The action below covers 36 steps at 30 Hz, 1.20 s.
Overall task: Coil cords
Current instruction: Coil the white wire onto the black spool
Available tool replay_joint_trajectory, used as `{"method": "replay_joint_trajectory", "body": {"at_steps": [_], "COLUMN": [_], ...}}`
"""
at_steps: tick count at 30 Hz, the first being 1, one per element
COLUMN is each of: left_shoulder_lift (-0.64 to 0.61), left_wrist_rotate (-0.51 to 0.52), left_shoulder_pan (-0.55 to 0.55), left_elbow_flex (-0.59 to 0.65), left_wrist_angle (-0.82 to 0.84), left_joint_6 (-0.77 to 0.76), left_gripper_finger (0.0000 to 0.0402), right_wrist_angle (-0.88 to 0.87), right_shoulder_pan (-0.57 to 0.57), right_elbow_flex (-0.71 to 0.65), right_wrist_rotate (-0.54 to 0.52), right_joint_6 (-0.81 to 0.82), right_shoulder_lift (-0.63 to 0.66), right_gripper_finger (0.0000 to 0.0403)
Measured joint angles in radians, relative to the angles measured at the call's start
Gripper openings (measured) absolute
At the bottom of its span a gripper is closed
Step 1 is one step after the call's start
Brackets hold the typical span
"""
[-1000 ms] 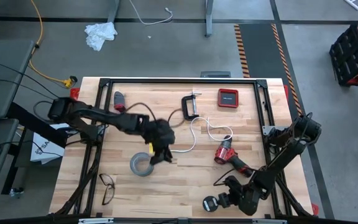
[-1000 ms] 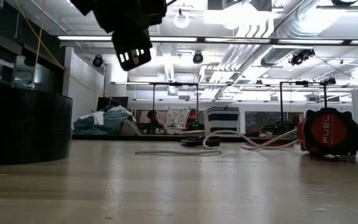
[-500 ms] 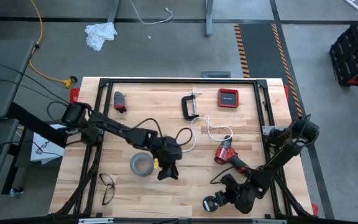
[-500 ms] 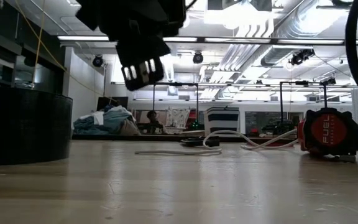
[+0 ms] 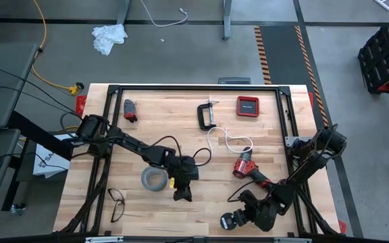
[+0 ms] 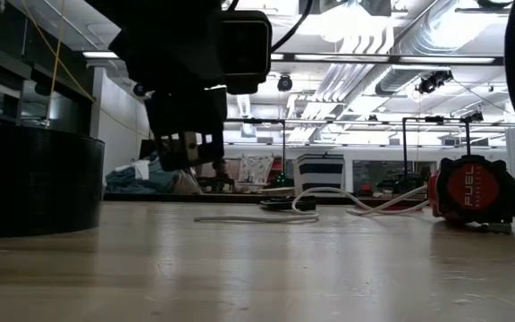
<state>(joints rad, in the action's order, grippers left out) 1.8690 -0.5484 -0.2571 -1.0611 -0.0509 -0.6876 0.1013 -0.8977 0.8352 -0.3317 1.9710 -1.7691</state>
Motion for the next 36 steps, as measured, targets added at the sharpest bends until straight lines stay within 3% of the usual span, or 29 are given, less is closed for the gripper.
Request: {"method": "replay_joint_trajectory", "body": {"at_steps": [7,13,18,22,26,30,36], "left_shoulder_lift": [-0.004,-0.070,-0.192,-0.324,-0.474,-0.569,-0.554], "left_wrist_rotate": [0.000,0.000,0.002,0.038,0.151,0.274,0.220], "left_shoulder_pan": [0.023,0.089,0.190,0.287,0.373,0.441,0.486], "left_elbow_flex": [0.000,0.000,0.000,0.000,0.000,0.000,0.000], "left_wrist_angle": [0.003,0.020,0.138,0.291,0.407,0.479,0.587], "left_joint_6": [0.000,0.042,0.159,0.291,0.391,0.442,0.475], "left_gripper_finger": [0.0115,0.0115,0.0115,0.0115,0.0115,0.0115,0.0115], "right_wrist_angle": [0.016,0.149,0.156,-0.021,-0.318,-0.520,-0.533], "right_shoulder_pan": [0.025,0.041,0.048,0.083,0.194,0.364,0.564], "right_elbow_flex": [0.000,0.003,0.015,0.068,0.163,0.275,0.374], "right_wrist_rotate": [0.030,0.043,0.052,0.030,-0.001,-0.006,-0.063], "right_joint_6": [-0.031,-0.102,-0.155,-0.248,-0.415,-0.710,-1.141], "right_shoulder_lift": [-0.029,-0.053,-0.017,0.056,0.113,0.110,0.093], "right_gripper_finger": [0.0127,0.0015,0.0004,0.0002,0.0001,0.0001,0.0001]}}
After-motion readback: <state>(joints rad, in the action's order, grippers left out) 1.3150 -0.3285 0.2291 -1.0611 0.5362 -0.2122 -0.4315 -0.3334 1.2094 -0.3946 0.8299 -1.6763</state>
